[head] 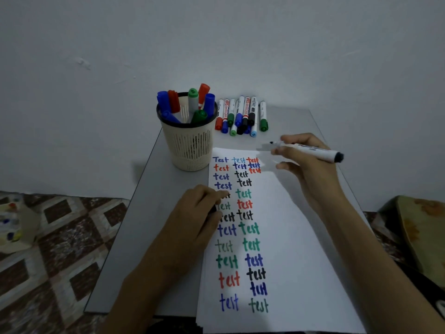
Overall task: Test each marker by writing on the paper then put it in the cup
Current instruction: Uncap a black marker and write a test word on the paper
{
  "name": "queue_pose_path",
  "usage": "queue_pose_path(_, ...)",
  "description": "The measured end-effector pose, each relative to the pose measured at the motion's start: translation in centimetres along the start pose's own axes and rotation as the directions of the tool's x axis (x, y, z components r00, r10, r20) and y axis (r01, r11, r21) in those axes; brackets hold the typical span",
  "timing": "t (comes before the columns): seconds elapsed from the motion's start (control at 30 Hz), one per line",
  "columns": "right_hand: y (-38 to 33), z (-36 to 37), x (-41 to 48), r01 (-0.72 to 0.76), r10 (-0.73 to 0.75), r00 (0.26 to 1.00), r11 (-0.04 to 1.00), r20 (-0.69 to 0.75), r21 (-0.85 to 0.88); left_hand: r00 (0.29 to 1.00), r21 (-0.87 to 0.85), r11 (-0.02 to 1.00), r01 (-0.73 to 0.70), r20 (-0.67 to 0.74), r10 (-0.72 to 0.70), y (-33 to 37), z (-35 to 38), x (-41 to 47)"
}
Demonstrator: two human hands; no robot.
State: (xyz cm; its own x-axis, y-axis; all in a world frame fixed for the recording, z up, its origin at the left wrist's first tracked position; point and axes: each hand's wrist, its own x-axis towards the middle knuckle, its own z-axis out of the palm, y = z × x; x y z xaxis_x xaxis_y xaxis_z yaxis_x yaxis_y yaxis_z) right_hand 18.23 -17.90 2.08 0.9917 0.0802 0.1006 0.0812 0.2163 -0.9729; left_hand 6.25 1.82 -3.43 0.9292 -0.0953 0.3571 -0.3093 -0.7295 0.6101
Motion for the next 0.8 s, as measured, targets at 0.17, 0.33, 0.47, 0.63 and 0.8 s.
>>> queue_pose_path(0.17,2.1,1.6,1.5,-0.045,0.049,0.992,0.998,0.116,-0.039,1.0,0.009,1.0,0.007,-0.005,-0.007,-0.4,-0.1,0.1)
queue_pose_path(0.33,2.9,2.4,1.8,0.039,-0.022,0.997,0.968,0.073,-0.249,1.0,0.021,1.0,-0.013,0.0,0.013,-0.6,-0.1,0.0)
queue_pose_path(0.47,3.4,2.4,2.0,0.056,-0.038,0.997,0.951,0.066,-0.305,1.0,0.021,1.0,-0.01,0.004,0.01,-0.8,-0.1,0.0)
queue_pose_path(0.63,3.9,2.3,2.3,0.065,-0.041,0.996,0.939,0.078,-0.337,1.0,0.017,1.0,-0.003,0.003,0.003,-0.8,-0.1,0.0)
queue_pose_path(0.8,4.3,2.4,2.6,0.098,-0.064,0.993,0.914,0.099,-0.394,1.0,0.025,1.0,-0.001,-0.004,0.001,-0.8,0.0,0.0)
